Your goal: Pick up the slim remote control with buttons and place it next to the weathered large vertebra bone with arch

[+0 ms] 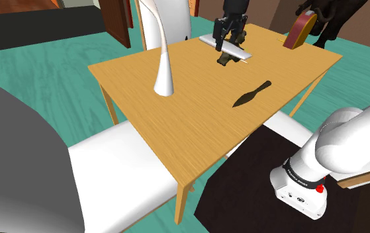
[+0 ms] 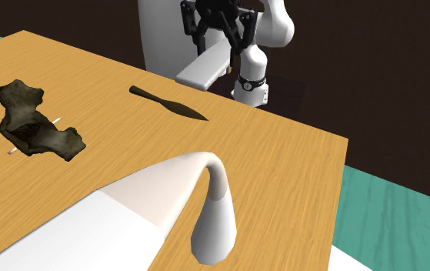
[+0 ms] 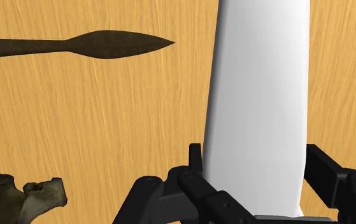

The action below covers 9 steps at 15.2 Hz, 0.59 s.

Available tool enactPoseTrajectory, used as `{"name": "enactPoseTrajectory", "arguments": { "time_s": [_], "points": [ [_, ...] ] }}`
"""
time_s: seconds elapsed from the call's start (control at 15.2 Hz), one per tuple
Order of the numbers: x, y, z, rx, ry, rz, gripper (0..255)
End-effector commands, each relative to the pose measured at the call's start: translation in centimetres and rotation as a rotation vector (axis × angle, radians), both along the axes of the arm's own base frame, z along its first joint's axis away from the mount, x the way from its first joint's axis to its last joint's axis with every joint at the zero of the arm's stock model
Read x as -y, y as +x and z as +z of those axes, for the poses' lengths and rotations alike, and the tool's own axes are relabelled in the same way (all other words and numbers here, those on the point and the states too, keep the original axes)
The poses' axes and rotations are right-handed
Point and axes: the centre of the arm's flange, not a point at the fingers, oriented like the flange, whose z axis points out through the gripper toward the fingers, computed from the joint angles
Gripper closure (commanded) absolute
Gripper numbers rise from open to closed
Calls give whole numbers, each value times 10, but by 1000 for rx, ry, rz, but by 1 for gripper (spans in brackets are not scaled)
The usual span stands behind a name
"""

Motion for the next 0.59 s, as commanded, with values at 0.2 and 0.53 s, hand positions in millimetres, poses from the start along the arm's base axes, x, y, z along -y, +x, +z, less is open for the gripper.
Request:
{"name": "enactPoseTrajectory", "arguments": {
  "time_s": [0.2,0.53],
  "points": [
    [65,-6,1,0,0,1,255],
    [131,-12,1,0,0,1,255]
  ]
}}
